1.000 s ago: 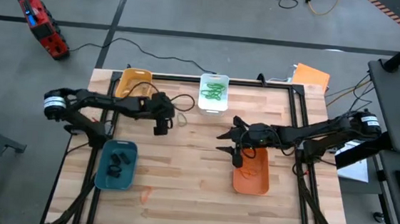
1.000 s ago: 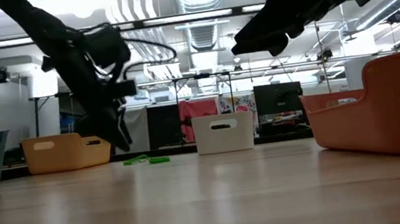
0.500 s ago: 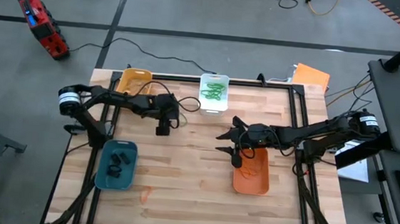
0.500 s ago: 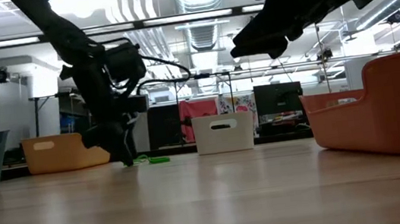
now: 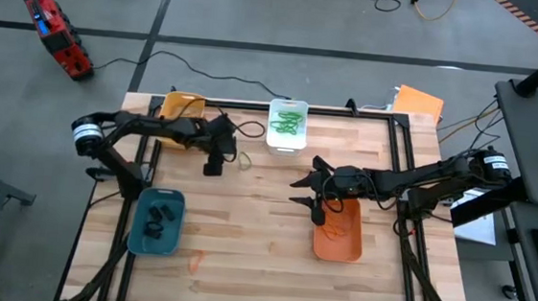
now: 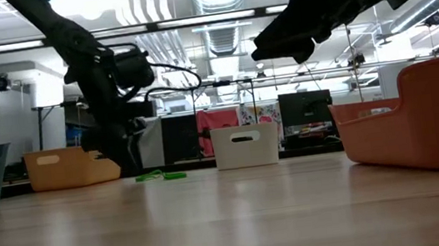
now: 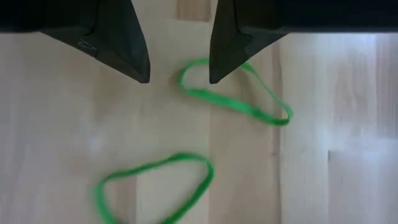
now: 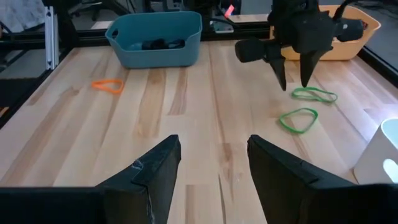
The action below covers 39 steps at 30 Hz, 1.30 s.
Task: Sort rubber bands into baskets
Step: Put the green rubber band into the white bin
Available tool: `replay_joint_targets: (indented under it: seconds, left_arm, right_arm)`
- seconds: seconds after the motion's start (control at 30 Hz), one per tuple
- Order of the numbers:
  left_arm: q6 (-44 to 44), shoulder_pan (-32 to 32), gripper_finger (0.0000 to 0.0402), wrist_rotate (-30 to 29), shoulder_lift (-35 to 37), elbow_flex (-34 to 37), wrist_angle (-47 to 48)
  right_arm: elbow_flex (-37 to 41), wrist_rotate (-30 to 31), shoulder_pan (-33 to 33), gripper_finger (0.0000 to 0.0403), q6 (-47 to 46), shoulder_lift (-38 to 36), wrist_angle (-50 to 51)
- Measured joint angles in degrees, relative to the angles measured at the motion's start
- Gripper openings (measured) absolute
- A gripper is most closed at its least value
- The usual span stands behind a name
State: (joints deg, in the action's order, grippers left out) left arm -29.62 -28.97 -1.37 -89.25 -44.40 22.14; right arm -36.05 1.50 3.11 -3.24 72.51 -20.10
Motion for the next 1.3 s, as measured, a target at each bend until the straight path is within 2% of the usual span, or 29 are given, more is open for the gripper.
replay_joint_targets:
  seconds: [0.27,0.4,0.5,0.67,0.8,0.93,1.0,1.2,1.3]
  left_arm:
    - [-1.0,-0.4,0.015,-2.7,-3.8,-0.1,-0.6]
    - [-1.1,-0.5,0.0142,-2.0,-5.2,-0.2,-0.9]
    - [-1.1,-0.5,0.0113,-1.8,-5.4,-0.2,-0.6]
    - [-0.8,-0.4,0.0014,0.3,-5.5,-0.1,0.6]
    - [0.8,0.1,0.0003,1.0,-5.0,-0.1,0.5]
    - [2.7,2.1,0.0,3.0,-2.3,0.2,1.1]
    - [3.4,3.9,0.0,5.8,-0.1,0.4,1.4]
    - [5.5,8.9,0.0,12.6,8.1,0.3,-2.3]
    - [9.1,11.0,0.0,13.3,12.4,0.3,-5.2]
  right_arm:
    - [0.0,-0.1,0.0,0.0183,-0.6,0.0,0.0]
    - [0.0,-0.1,0.0,0.0183,-0.6,0.0,0.0]
    - [0.0,-0.1,0.0,0.0183,-0.6,0.0,0.0]
    - [0.0,-0.1,0.0,0.0183,-0.7,0.0,0.0]
    - [0.0,-0.1,0.0,0.0183,-1.5,0.0,0.0]
    - [0.0,-0.2,0.0,0.0183,-2.8,0.0,0.0]
    - [0.0,-0.2,0.0,0.0183,-3.0,0.0,0.0]
    - [0.0,0.0,0.0,0.0183,-2.7,0.0,-1.9]
    - [0.0,0.0,0.0,0.0183,-1.4,0.2,-3.1]
